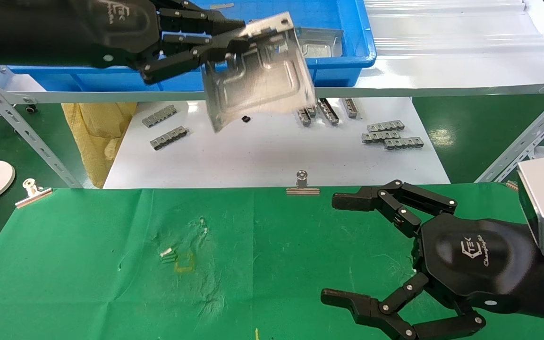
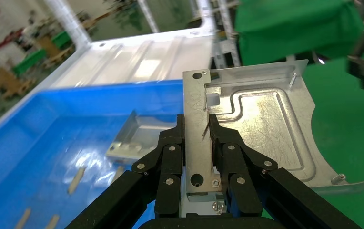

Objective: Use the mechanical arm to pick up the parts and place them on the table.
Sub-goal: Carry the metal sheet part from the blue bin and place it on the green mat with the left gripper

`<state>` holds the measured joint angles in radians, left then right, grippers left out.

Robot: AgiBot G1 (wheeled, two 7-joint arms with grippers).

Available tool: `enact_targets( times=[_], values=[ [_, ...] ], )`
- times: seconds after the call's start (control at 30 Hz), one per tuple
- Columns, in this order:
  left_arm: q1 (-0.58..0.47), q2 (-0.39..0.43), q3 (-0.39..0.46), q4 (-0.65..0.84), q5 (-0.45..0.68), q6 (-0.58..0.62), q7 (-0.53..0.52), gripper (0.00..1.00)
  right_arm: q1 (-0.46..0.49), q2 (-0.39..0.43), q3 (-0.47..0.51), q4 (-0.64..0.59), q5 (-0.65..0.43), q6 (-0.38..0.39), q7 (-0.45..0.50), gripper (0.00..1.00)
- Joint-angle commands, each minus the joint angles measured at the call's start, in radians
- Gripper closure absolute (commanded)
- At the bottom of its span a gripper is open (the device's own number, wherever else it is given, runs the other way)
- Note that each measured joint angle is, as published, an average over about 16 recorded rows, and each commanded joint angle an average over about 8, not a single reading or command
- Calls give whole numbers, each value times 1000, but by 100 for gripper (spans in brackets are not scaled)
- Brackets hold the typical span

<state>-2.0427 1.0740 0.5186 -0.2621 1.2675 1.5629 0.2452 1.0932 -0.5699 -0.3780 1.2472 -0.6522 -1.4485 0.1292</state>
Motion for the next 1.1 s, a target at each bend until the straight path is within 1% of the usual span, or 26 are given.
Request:
enact_targets(
  times=[0.03,0.17,0.27,0.37,0.5,0.7,0.73,0.97,1.0,1.1],
  values=[
    [2,-13,7,-28,-6,38,28,100,0,0,0,0,0,0,0,0],
    [57,-62,63,-117,-22,39,61,100,0,0,0,0,0,0,0,0],
    [110,-97,120,-174,-17,35,115,100,0,0,0,0,0,0,0,0],
    [166,-116,176,-192,-1,28,184,100,0,0,0,0,0,0,0,0],
    [229,-110,232,-146,24,13,276,100,0,0,0,0,0,0,0,0],
    [272,-76,271,-24,64,-21,411,100,0,0,0,0,0,0,0,0],
    [275,-71,275,-5,69,-28,429,93,0,0,0,0,0,0,0,0],
    [282,-40,284,109,89,-99,523,6,0,0,0,0,0,0,0,0],
    [282,-37,284,121,90,-108,534,0,0,0,0,0,0,0,0,0],
    [280,-28,286,149,94,-127,558,0,0,0,0,0,0,0,0,0]
  ],
)
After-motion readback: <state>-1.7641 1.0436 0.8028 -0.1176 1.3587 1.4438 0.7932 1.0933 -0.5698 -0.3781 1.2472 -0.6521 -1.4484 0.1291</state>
